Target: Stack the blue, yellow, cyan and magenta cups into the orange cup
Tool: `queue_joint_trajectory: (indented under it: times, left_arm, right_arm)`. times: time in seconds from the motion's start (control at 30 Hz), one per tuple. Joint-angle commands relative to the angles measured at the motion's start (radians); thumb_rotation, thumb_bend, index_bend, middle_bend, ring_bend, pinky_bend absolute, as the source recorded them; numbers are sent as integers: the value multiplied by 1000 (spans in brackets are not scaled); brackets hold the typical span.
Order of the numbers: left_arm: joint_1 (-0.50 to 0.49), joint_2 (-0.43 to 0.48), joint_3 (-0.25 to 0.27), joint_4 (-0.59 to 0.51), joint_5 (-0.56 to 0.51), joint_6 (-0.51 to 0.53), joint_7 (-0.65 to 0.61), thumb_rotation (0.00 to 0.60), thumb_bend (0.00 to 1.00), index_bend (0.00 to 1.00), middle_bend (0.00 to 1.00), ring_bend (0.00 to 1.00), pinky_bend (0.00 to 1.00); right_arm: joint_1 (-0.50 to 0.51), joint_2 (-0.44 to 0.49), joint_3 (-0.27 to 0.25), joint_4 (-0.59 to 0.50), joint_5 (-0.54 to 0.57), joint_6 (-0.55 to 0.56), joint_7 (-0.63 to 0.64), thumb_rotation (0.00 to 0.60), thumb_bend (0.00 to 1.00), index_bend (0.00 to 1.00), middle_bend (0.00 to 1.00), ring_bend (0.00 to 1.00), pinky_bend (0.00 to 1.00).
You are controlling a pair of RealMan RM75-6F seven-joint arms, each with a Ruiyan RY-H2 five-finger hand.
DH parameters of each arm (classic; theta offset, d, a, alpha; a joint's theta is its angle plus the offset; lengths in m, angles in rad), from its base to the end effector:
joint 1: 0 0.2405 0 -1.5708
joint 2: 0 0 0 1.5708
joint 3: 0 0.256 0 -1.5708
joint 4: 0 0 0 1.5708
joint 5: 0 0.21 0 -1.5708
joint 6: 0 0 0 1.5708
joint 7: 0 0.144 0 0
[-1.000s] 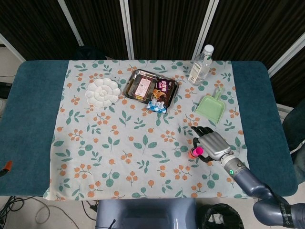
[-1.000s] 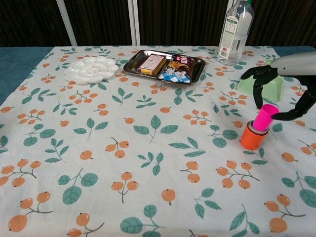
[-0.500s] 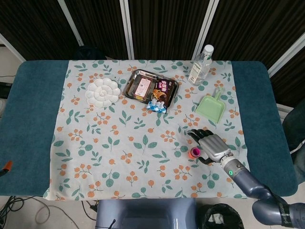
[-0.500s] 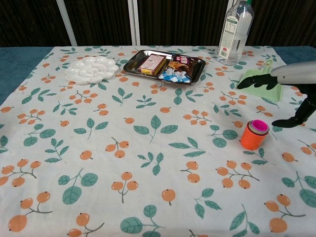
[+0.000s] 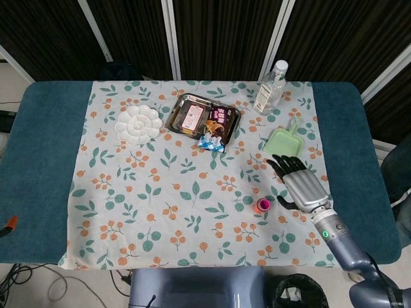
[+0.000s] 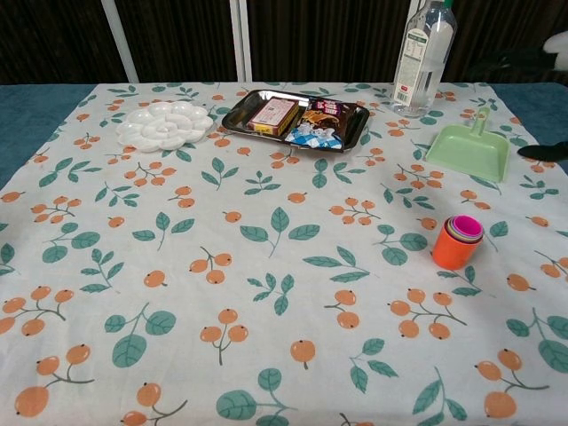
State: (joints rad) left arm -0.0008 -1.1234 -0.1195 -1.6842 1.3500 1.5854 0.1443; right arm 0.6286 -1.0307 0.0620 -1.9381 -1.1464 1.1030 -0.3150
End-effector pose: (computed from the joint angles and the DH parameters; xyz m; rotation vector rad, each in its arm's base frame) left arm -0.3207 0.1648 0.1816 -1.1468 -0.8481 -0.8024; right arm -0.1760 -0.2936 0.1171 1.7949 -0.9086 0.8495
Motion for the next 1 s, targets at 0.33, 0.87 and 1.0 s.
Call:
queue_joint_trajectory:
  times: [0.33,0.87,1.0]
  left_arm:
    - [2,1,0,-6,7,6,-4,600,187,197,98,0,0]
    - [2,3,-1,-5,7,7,-6,600,187,197,98,0,0]
    - [1,3,0,-5,10,7,-5,600,187,197,98,0,0]
  right_arm:
    - [-329,-74,-140,80,-263,439,23,600,430,28,0,4,71]
    - [-448,-174,-169,287,-318,503,134,600,430,28,0,4,61]
    - [-455,-173,-163,295,-320,498,142,600,430,28,0,4,61]
